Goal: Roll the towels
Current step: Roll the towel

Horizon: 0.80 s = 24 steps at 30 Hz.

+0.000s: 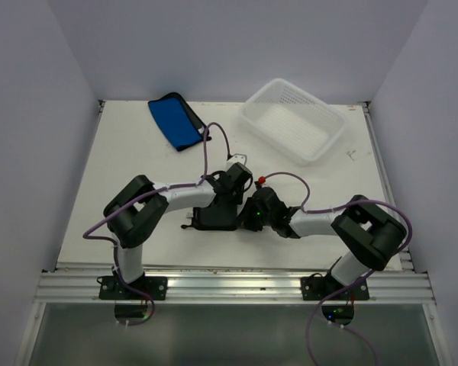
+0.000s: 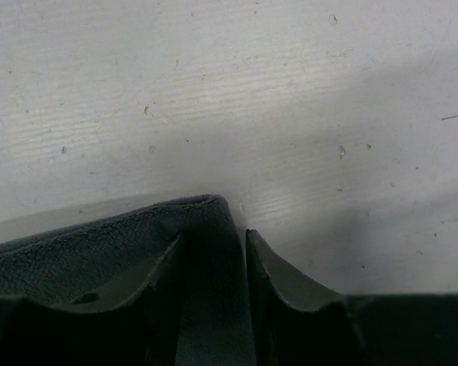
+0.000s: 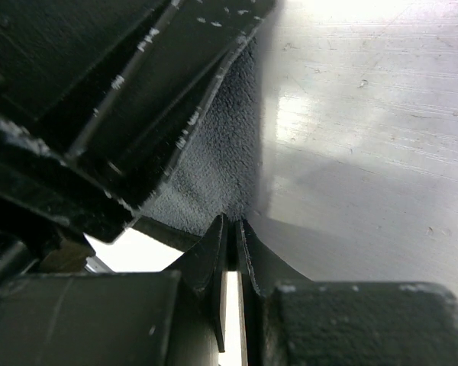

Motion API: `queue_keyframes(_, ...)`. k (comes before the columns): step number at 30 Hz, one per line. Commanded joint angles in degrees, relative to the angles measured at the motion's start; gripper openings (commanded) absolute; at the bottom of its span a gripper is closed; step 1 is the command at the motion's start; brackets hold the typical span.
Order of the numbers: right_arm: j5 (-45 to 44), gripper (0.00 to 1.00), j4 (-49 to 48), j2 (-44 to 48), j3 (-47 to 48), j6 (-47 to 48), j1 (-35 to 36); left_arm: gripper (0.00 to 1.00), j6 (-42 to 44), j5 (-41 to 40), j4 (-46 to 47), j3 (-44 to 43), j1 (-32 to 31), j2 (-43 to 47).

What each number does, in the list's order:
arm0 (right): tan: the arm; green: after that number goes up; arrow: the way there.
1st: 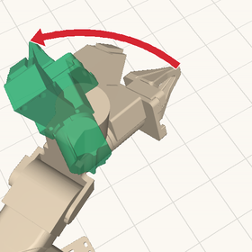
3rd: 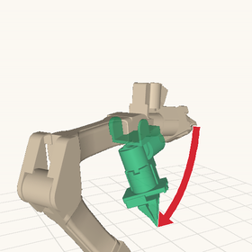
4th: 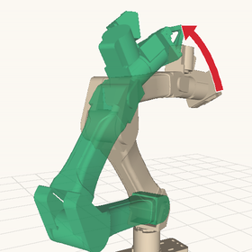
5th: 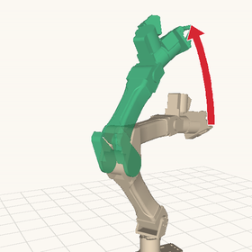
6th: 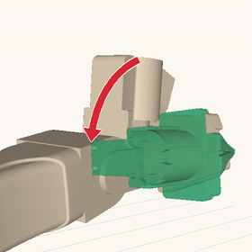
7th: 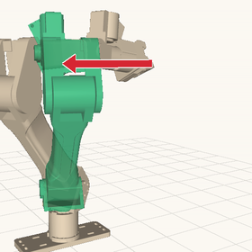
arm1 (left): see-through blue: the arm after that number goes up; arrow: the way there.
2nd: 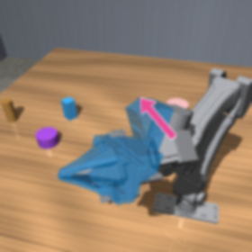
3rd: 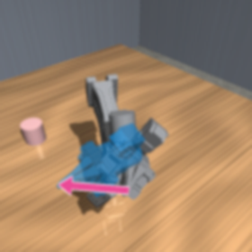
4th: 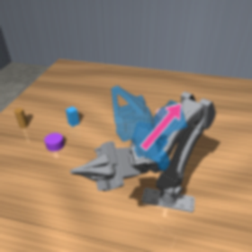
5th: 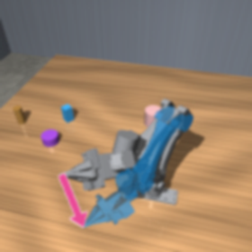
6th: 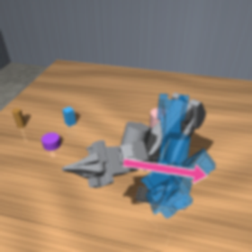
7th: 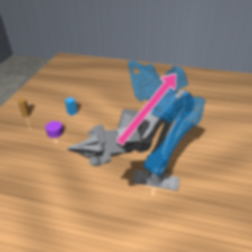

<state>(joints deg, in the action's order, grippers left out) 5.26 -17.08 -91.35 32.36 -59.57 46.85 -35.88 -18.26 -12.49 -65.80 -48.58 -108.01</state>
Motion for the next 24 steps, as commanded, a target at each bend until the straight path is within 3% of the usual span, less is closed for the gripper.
queue_keyframes(1,-2.88,0.00,4.42,0.21,-1.07,1.21,0.26,0.39,0.63,-3.71,-2.36,-1.08,0.15,-1.51)
queue_keyframes(6,-2.88,0.00,3.99,0.03,-1.16,0.86,0.61,0.28,0.55,-3.36,-2.19,-1.61,0.15,-3.26)
queue_keyframes(13,-3.76,0.00,3.90,-0.23,-1.16,1.21,1.22,0.24,0.20,-4.59,-2.98,-2.14,0.15,-6.25)
queue_keyframes(17,-5.16,0.00,5.56,0.38,-0.46,2.62,2.63,0.07,0.11,-4.77,-3.15,-2.23,0.06,-6.16)
queue_keyframes(20,-8.06,0.00,8.98,1.69,0.33,3.93,3.77,0.00,-0.42,-3.46,-2.89,-2.31,0.41,-5.29)
queue_keyframes(24,-11.57,0.00,13.98,3.98,1.74,6.22,5.00,0.00,-1.30,0.94,-0.70,-1.44,1.46,-3.18)
